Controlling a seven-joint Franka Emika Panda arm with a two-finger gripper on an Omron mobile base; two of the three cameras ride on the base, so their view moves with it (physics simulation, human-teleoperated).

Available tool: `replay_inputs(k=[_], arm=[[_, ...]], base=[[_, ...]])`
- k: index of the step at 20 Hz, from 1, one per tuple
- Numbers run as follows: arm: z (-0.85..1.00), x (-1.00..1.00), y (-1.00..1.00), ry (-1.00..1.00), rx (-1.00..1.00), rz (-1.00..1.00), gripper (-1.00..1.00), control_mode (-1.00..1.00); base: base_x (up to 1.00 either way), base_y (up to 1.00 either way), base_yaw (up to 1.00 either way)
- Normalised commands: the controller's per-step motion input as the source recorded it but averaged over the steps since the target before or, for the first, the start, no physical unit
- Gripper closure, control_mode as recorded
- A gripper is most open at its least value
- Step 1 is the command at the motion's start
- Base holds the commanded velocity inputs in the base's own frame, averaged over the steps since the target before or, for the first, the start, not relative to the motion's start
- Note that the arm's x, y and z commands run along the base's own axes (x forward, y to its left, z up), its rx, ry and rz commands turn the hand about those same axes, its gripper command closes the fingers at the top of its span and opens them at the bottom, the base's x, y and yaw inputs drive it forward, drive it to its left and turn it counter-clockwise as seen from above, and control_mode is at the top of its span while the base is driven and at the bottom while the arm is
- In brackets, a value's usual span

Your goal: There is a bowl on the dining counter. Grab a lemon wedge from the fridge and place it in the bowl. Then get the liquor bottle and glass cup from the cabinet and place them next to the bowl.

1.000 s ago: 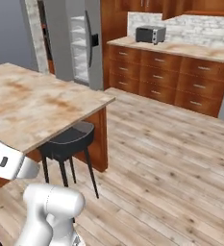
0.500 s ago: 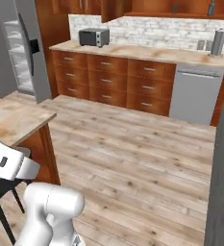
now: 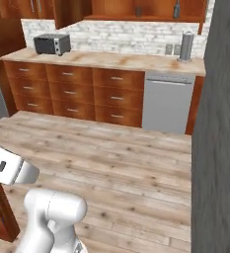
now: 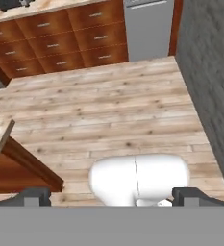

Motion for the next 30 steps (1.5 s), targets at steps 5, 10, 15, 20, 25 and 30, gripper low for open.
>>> replay_inputs(k=[5, 10, 15, 20, 25, 30], arm=[[0.0, 0.0, 0.0, 0.0, 0.0, 0.0, -1.0, 1.0], [0.0, 0.0, 0.0, 0.0, 0.0, 0.0, -1.0, 1.0], [0.0, 0.0, 0.0, 0.0, 0.0, 0.0, -1.0, 1.0], [0.0, 0.0, 0.0, 0.0, 0.0, 0.0, -1.0, 1.0], [0.0, 0.0, 0.0, 0.0, 0.0, 0.0, -1.0, 1.0], [0.0, 0.0, 0.0, 0.0, 0.0, 0.0, -1.0, 1.0]], base=[[1.0, -0.11, -0.19], [1.0, -0.06, -0.12], [1.0, 0.0, -0.11], [1.0, 0.0, -0.12], [1.0, -0.01, -0.12], [1.0, 0.0, -0.12]])
